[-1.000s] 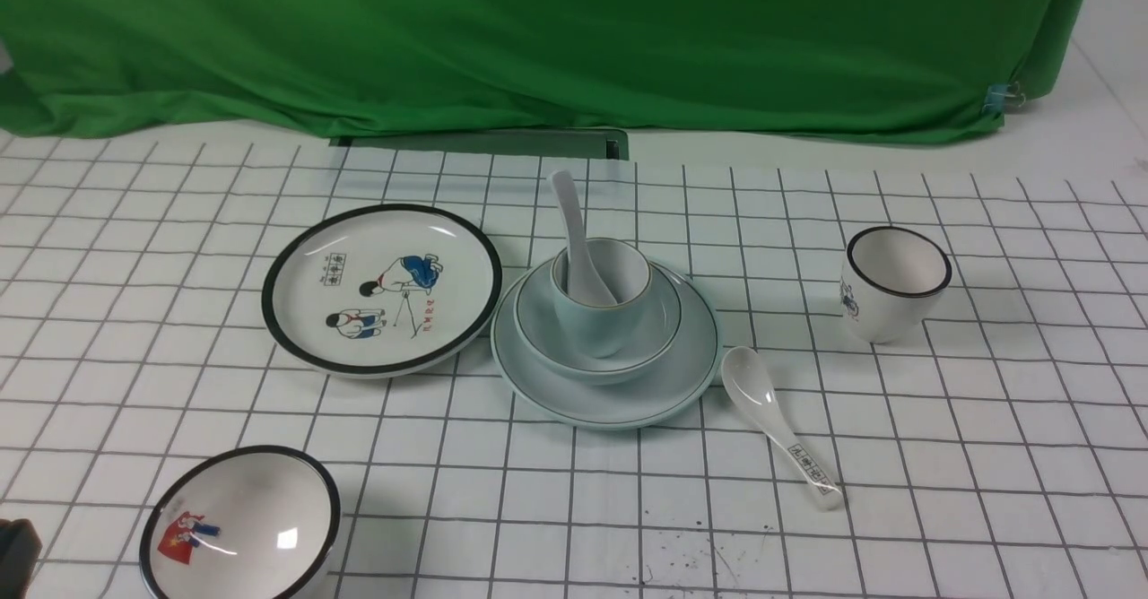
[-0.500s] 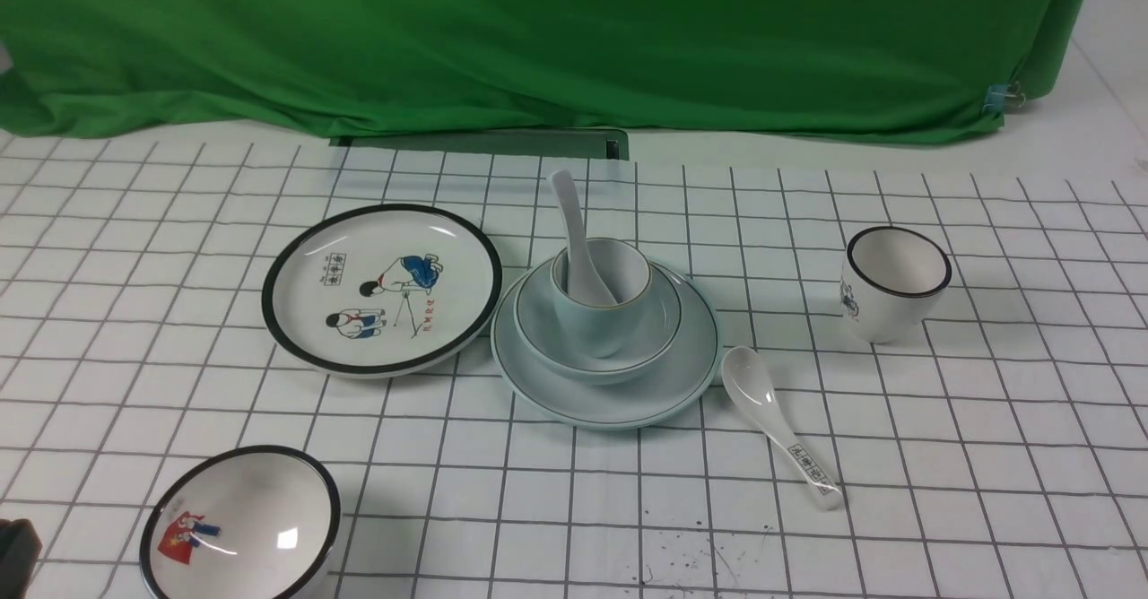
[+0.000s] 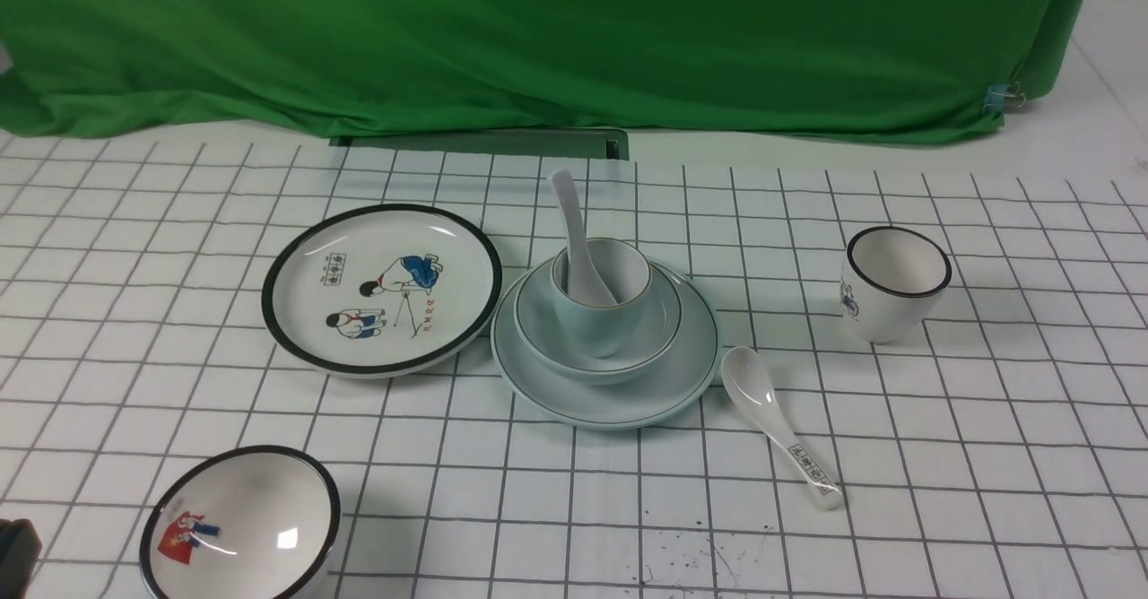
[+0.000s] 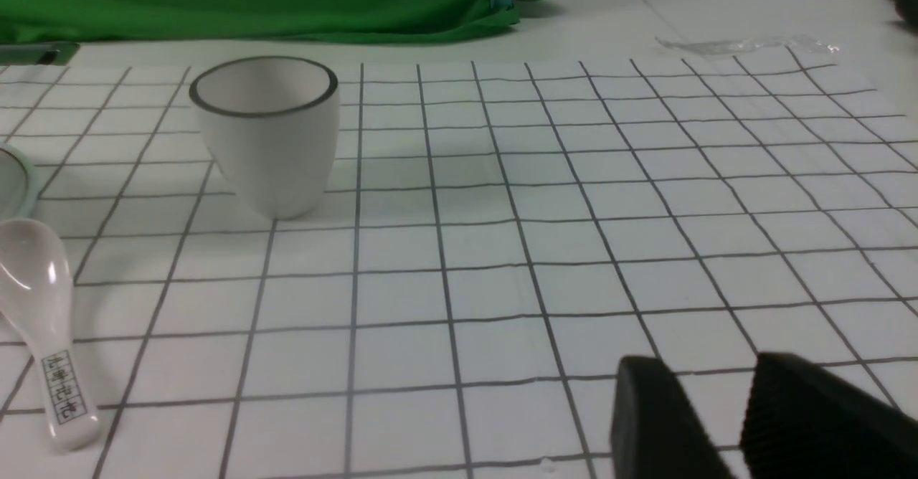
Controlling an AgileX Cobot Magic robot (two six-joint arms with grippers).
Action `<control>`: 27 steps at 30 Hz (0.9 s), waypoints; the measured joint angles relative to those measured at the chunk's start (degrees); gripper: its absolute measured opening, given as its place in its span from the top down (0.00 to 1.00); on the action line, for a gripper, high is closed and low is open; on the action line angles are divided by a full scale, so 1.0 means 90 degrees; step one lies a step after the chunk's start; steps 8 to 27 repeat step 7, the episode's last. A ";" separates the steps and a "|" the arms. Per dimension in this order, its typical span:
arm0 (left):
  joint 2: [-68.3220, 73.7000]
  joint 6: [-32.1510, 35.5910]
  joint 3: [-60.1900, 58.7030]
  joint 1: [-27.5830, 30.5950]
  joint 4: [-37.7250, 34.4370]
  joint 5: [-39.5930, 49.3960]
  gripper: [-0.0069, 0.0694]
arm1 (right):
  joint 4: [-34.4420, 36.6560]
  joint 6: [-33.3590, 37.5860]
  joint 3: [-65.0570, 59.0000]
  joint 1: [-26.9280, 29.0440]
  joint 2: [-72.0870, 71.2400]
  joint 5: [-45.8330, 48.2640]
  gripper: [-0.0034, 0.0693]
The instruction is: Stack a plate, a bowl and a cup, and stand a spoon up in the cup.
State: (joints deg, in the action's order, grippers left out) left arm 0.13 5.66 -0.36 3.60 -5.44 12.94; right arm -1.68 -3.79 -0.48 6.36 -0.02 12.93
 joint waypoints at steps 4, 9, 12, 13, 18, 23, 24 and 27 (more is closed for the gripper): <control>0.0000 0.0024 0.0000 0.0000 0.0000 0.0000 0.95 | 0.0006 0.0000 0.0000 0.0000 0.0000 0.0000 0.62; 0.0000 0.0024 0.0000 0.0000 0.0000 0.0000 0.95 | 0.0006 0.0000 0.0000 0.0000 0.0000 0.0000 0.62; 0.0000 0.0024 0.0000 0.0000 0.0000 0.0000 0.95 | 0.0006 0.0000 0.0000 0.0000 0.0000 0.0000 0.62; 0.0000 0.0024 0.0000 0.0000 0.0000 0.0000 0.95 | 0.0006 0.0000 0.0000 0.0000 0.0000 0.0000 0.62; 0.0000 0.0024 0.0000 0.0000 0.0000 0.0000 0.95 | 0.0006 0.0000 0.0000 0.0000 0.0000 0.0000 0.62; 0.0000 0.0024 0.0000 0.0000 0.0000 0.0000 0.95 | 0.0006 0.0000 0.0000 0.0000 0.0000 0.0000 0.62; 0.0000 0.0024 0.0000 0.0000 0.0000 0.0000 0.95 | 0.0006 0.0000 0.0000 0.0000 0.0000 0.0000 0.62; 0.0000 0.0024 0.0000 0.0000 0.0000 0.0000 0.95 | 0.0006 0.0000 0.0000 0.0000 0.0000 0.0000 0.62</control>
